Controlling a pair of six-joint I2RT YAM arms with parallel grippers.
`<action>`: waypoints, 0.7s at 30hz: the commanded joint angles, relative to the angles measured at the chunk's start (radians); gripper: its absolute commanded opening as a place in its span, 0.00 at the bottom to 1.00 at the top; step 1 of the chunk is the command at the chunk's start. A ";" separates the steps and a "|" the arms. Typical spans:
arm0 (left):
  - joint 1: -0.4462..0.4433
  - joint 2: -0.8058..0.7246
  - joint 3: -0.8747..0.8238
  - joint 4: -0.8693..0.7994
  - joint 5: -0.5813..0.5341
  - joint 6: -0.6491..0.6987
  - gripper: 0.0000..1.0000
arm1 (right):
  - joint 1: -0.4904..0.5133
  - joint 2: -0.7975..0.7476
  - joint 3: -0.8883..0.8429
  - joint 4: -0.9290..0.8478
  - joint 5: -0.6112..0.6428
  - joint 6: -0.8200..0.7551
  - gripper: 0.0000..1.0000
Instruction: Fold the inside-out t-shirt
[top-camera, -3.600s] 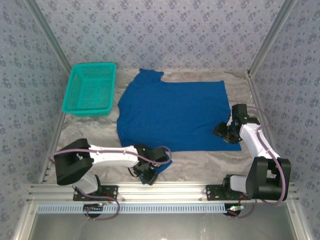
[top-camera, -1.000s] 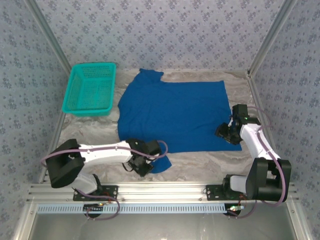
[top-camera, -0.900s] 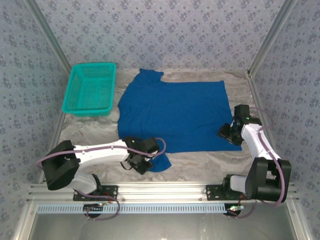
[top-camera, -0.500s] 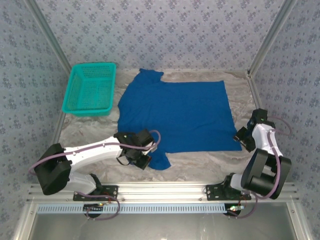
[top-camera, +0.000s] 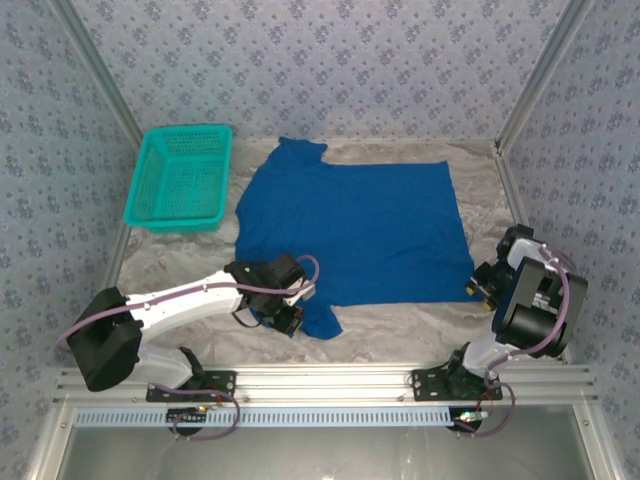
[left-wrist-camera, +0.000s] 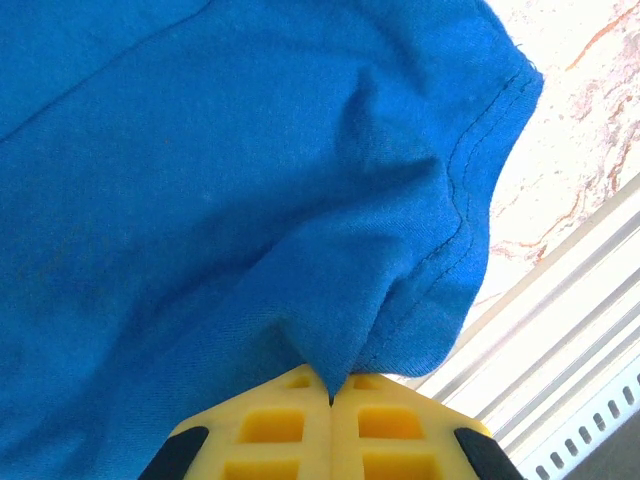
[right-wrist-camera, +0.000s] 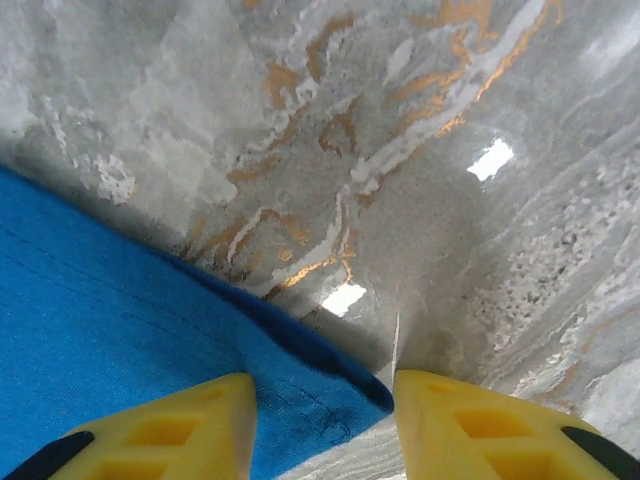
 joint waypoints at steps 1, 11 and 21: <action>0.003 -0.017 -0.005 0.004 0.020 0.018 0.00 | -0.003 0.036 0.006 0.016 0.013 -0.002 0.37; 0.010 -0.029 -0.003 0.001 0.004 0.020 0.00 | 0.023 0.039 0.013 0.026 0.024 0.006 0.19; 0.153 -0.111 0.055 -0.059 0.089 0.075 0.00 | 0.049 -0.036 0.050 0.010 0.050 0.005 0.06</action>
